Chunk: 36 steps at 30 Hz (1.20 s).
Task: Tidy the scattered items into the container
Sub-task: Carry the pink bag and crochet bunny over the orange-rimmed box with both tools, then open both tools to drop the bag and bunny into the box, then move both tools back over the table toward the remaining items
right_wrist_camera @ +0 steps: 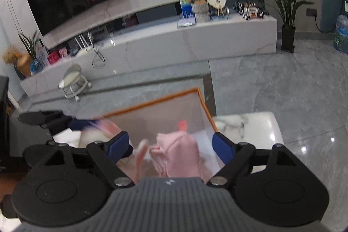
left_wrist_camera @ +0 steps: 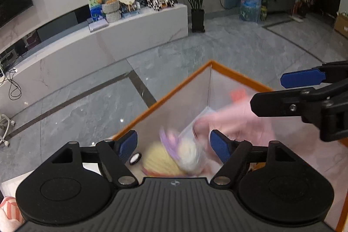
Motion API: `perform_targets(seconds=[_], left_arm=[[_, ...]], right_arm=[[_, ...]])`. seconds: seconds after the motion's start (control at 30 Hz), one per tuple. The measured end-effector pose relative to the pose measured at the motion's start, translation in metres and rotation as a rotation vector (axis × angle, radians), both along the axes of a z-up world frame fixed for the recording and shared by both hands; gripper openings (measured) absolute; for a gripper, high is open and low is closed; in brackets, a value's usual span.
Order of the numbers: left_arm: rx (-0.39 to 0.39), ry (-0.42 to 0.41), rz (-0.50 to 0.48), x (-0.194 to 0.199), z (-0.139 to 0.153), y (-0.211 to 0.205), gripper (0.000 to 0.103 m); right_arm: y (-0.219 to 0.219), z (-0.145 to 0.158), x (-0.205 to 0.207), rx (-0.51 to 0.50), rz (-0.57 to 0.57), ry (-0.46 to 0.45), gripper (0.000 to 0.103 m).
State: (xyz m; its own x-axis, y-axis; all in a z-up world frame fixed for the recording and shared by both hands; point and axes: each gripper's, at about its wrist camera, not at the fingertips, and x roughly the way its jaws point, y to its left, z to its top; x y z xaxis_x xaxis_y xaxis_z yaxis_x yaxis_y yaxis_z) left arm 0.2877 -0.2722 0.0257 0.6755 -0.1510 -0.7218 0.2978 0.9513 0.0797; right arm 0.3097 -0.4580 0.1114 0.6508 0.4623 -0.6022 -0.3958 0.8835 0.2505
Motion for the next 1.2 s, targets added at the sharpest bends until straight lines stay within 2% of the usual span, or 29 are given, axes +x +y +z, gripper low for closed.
perform_targets(seconds=[0.43,0.8,1.2], left_arm=[[0.022,-0.024,-0.020,-0.008,0.017,-0.005,0.087],[0.034,-0.072,-0.016,-0.021,0.046,0.000,0.087],[-0.006,-0.145,-0.039,-0.052,0.087,0.005,0.087]], right_arm=[[-0.006,0.014,-0.005,0.024,-0.005,-0.029,0.085],[-0.006,0.036,-0.016,0.033,0.008,-0.073,0.086],[-0.006,0.084,-0.046,0.063,0.031,-0.182,0.086]])
